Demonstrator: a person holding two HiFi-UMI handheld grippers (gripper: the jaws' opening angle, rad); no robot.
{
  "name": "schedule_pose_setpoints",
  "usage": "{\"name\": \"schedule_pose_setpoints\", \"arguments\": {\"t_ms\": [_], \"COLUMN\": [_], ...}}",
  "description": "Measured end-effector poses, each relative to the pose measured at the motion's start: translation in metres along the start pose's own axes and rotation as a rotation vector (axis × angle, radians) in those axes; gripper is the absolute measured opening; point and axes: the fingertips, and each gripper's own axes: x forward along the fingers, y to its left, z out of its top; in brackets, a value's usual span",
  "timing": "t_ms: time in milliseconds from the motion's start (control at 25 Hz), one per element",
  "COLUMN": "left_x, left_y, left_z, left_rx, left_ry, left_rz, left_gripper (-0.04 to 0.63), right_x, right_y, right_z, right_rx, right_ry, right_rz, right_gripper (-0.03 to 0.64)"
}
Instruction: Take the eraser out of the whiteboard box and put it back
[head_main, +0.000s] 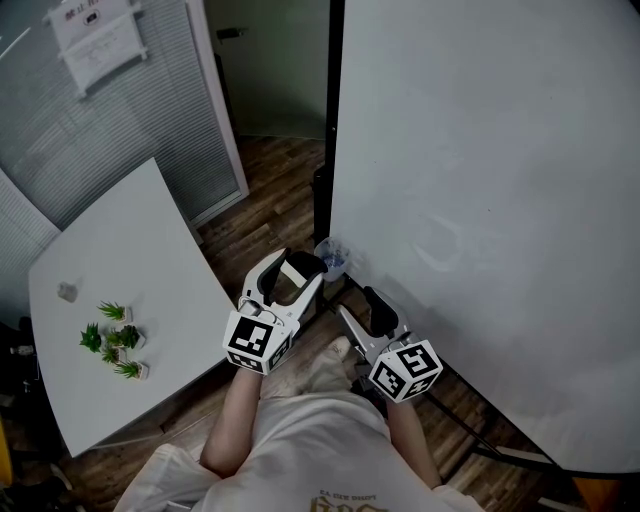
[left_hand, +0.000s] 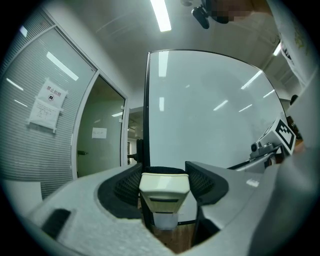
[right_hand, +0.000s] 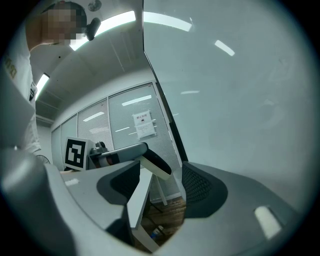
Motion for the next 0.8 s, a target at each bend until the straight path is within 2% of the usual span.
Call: {"name": "schedule_pose_setpoints", "arguments": {"t_ms": [800], "left_x": [0.021], "left_y": [0.004], "left_z": [-0.004], "left_rx": [-0.026], "left_ry": [-0.008], "left_rz": [-0.032], "left_gripper": [0.267], "right_x": [0.01], "right_y": [-0.01], "right_z": [0.0], "right_rx": [-0.004], "right_ry": [0.014], "right_rz": [-0.016], "right_gripper": [0.258]}}
